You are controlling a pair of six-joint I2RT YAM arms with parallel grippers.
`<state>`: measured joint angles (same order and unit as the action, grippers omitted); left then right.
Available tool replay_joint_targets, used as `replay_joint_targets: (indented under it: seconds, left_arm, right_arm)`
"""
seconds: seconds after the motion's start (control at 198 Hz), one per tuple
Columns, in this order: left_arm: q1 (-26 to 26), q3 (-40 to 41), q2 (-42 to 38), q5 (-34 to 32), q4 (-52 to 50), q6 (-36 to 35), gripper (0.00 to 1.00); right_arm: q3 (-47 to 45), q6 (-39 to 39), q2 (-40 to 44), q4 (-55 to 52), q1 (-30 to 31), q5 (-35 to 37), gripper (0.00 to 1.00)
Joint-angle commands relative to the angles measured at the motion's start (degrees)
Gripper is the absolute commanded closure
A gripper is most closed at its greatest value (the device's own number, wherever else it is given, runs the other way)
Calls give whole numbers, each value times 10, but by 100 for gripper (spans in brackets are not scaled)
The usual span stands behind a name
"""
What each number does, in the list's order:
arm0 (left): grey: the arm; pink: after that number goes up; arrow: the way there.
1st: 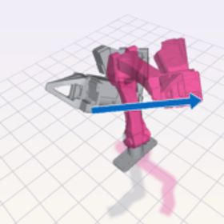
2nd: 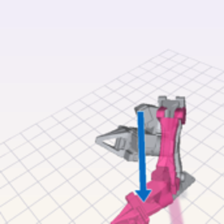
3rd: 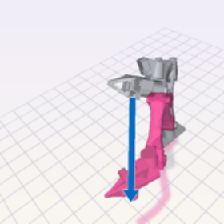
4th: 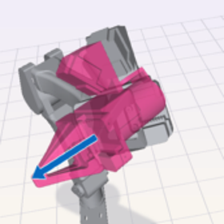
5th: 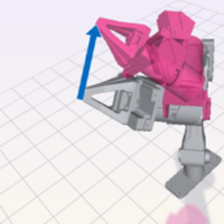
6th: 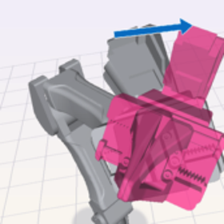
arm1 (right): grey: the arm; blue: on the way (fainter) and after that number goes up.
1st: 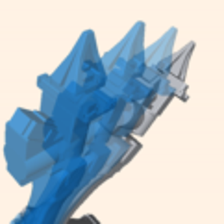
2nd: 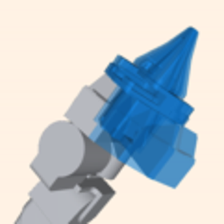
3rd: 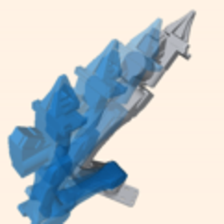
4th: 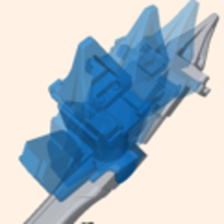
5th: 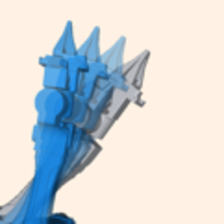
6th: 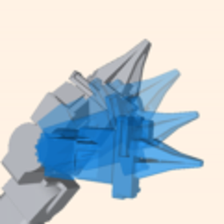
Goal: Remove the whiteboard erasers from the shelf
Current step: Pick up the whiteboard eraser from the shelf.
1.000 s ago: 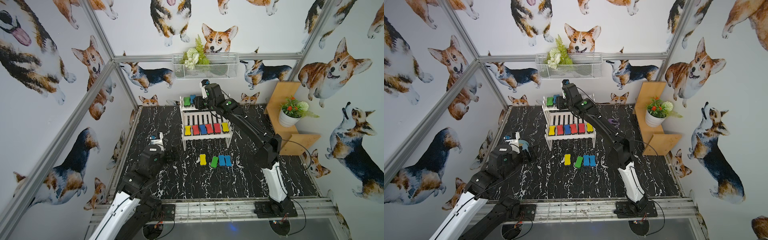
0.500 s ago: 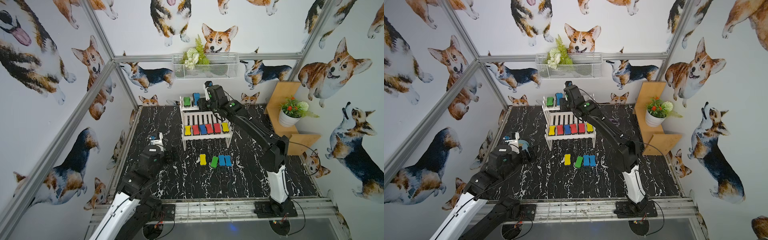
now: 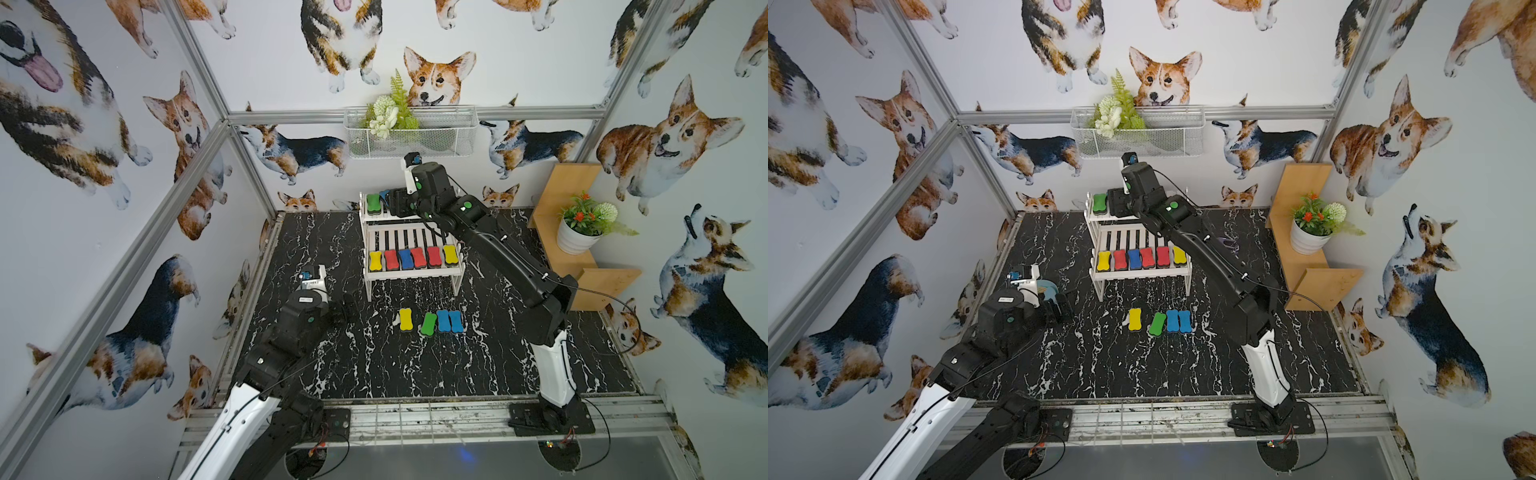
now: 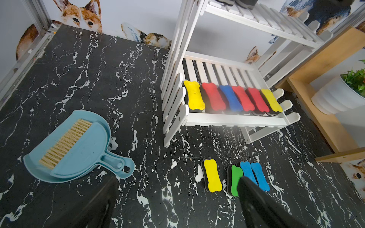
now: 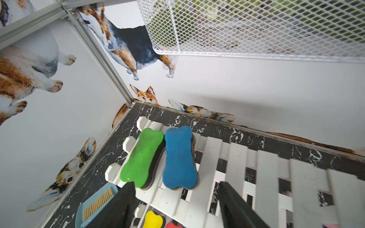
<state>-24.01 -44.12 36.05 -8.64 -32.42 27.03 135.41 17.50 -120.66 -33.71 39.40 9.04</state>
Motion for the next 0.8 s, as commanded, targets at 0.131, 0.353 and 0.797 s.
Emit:
replay_joint_targets:
  seconds: [0.131,0.353,0.797]
  left_arm:
    - [1,-6,0,-3,-7,-4,1]
    - [0,-6,0,-7,-6,-7,1]
    - [1,-4,2,-8,-7,-8,1]
  right_arm:
    - [17,-21,-30,19,2,32,31]
    - [-2,-43,-24,33,2,21,31]
    - [-2,-43,-41,29,-11,-13,33]
